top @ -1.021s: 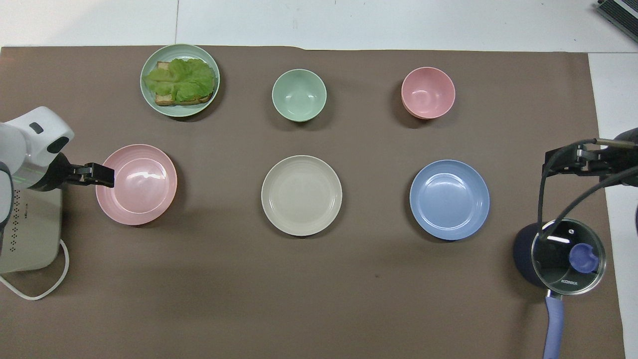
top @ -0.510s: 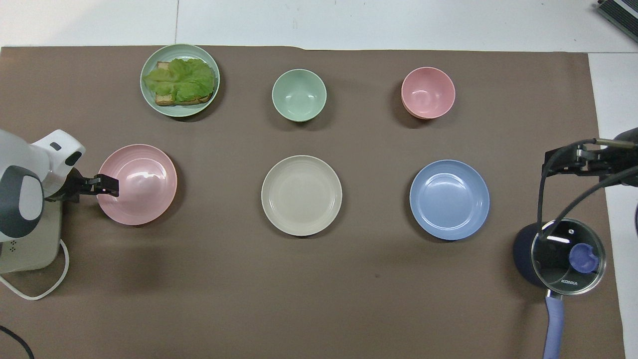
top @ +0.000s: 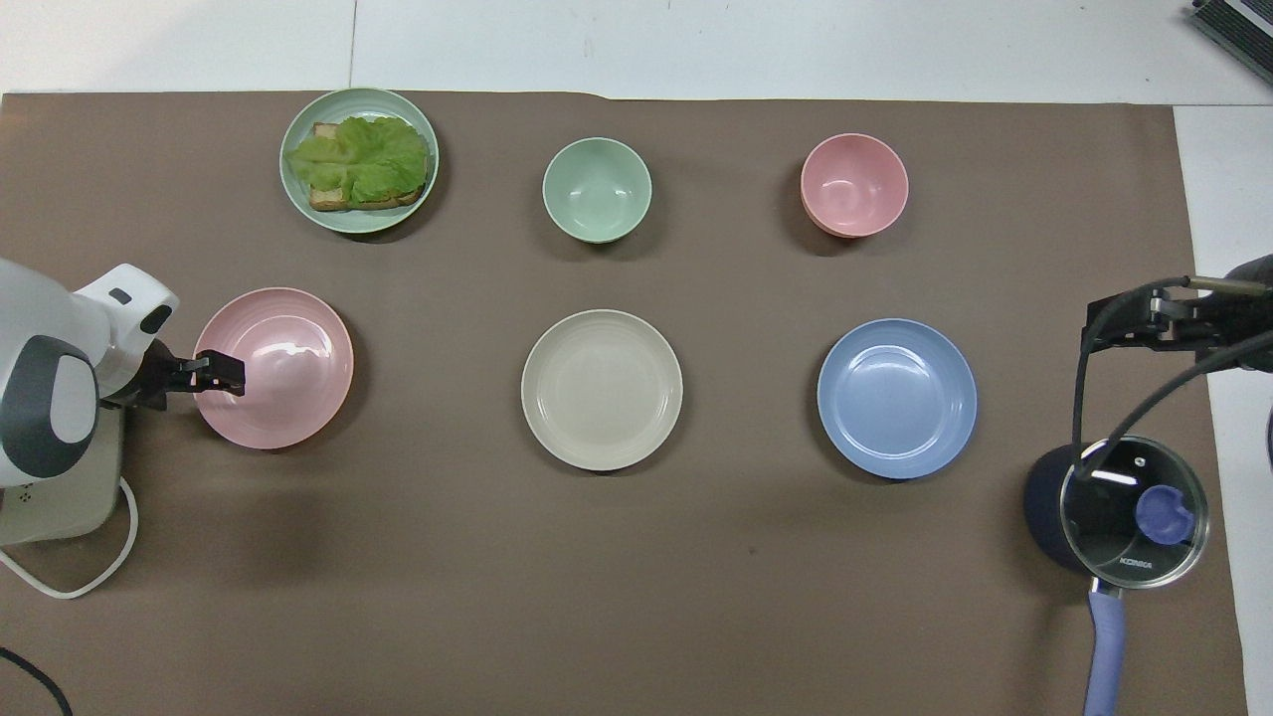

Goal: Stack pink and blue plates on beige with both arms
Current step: 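Carry the pink plate with the left gripper onto the beige plate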

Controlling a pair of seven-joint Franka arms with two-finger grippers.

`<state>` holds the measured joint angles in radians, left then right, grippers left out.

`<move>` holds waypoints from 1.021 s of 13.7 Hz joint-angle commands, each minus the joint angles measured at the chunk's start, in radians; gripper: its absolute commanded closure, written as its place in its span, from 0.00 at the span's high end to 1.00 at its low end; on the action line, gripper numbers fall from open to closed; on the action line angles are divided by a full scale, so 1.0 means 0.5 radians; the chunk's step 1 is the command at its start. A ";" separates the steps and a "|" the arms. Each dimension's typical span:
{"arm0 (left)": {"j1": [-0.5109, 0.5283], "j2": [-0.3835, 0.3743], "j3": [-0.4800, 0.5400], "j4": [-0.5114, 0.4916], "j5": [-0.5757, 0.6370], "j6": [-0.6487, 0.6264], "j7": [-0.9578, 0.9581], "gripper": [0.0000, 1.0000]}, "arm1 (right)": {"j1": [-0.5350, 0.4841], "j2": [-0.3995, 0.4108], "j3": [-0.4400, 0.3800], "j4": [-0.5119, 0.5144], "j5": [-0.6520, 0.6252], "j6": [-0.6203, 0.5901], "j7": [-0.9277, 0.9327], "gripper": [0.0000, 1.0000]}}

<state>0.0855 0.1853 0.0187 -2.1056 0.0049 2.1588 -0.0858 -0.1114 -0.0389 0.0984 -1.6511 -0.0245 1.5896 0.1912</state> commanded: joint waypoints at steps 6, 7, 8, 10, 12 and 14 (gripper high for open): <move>-0.011 -0.055 0.003 -0.078 -0.016 0.024 -0.129 0.25 | -0.020 -0.005 0.009 -0.023 0.015 0.073 -0.066 1.00; -0.012 -0.055 0.003 -0.075 -0.016 0.024 -0.126 0.08 | -0.020 -0.005 0.009 -0.023 0.015 0.076 -0.066 1.00; -0.008 -0.052 0.003 -0.063 -0.016 0.024 -0.123 0.00 | -0.020 -0.005 0.009 -0.023 0.015 0.076 -0.066 1.00; -0.011 -0.039 0.003 -0.041 -0.019 0.014 -0.120 0.00 | -0.020 -0.005 0.009 -0.023 0.015 0.079 -0.066 1.00; -0.008 -0.027 0.000 0.032 -0.019 -0.074 -0.105 0.00 | -0.020 -0.005 0.009 -0.027 0.015 0.079 -0.069 1.00; -0.011 -0.027 -0.007 0.139 -0.040 -0.221 -0.104 0.00 | -0.020 -0.008 0.009 -0.030 0.018 0.079 -0.069 1.00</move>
<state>0.0852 0.1738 0.0148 -2.0873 0.0007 2.1192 -0.1373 -0.1114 -0.0379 0.0985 -1.6520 -0.0245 1.6101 0.1899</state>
